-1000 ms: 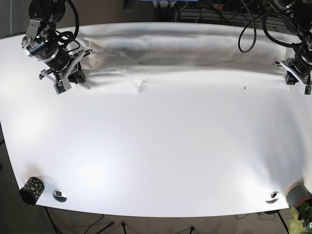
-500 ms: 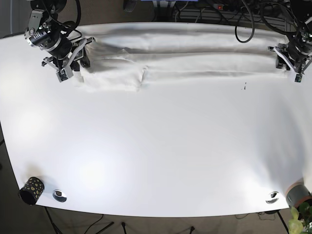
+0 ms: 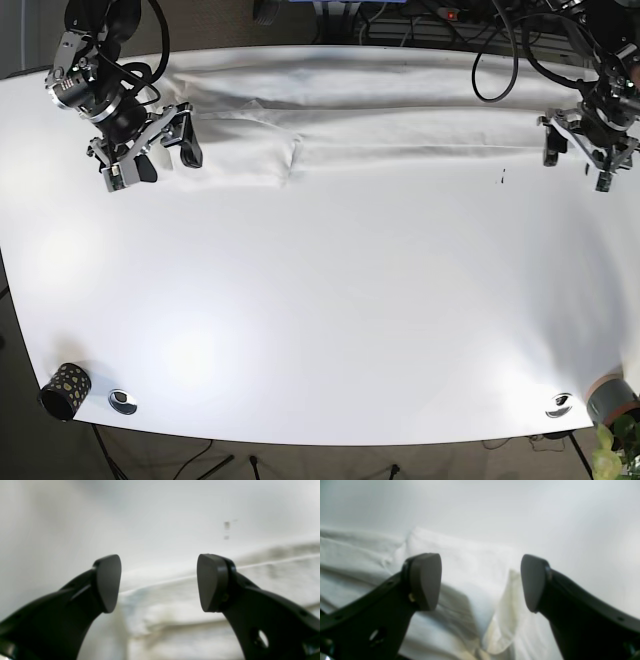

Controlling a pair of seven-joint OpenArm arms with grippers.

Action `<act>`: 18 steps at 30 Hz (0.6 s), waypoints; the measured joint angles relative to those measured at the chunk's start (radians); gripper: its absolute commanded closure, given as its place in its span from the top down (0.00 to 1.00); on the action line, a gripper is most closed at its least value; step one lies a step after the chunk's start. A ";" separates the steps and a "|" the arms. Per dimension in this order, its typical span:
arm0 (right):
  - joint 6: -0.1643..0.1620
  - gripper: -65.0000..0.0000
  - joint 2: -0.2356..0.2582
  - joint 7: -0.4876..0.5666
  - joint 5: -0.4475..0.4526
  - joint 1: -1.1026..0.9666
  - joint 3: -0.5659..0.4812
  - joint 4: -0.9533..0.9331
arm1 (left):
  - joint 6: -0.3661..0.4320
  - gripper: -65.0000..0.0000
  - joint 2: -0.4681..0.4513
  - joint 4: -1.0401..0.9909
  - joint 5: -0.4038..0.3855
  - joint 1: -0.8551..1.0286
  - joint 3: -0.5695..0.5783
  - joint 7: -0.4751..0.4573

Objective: Fold the T-shirt properly
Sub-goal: 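Lower the folded edge with both grippers and release onto the shirt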

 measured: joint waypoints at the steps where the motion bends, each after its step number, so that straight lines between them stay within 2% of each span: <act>1: 0.001 0.73 -0.002 -0.025 -0.003 0.002 -0.021 0.000 | -0.003 0.67 0.004 0.000 0.000 0.005 0.006 0.003; 4: 0.003 0.73 -0.011 -0.043 0.003 0.004 -0.061 -0.002 | -0.002 0.67 0.002 -0.011 0.007 0.028 0.016 0.004; 10: -0.005 0.73 -0.034 -0.032 -0.010 -0.018 -0.050 -0.039 | 0.000 0.67 -0.001 -0.034 0.006 0.096 0.025 0.005; 14: -0.008 0.73 -0.034 -0.047 -0.101 -0.044 -0.060 -0.069 | 0.000 0.67 -0.005 -0.038 0.007 0.126 0.024 0.005; 18: 0.005 0.73 -0.039 -0.027 -0.116 -0.035 -0.075 -0.105 | 0.000 0.67 -0.008 -0.054 0.005 0.137 0.023 0.003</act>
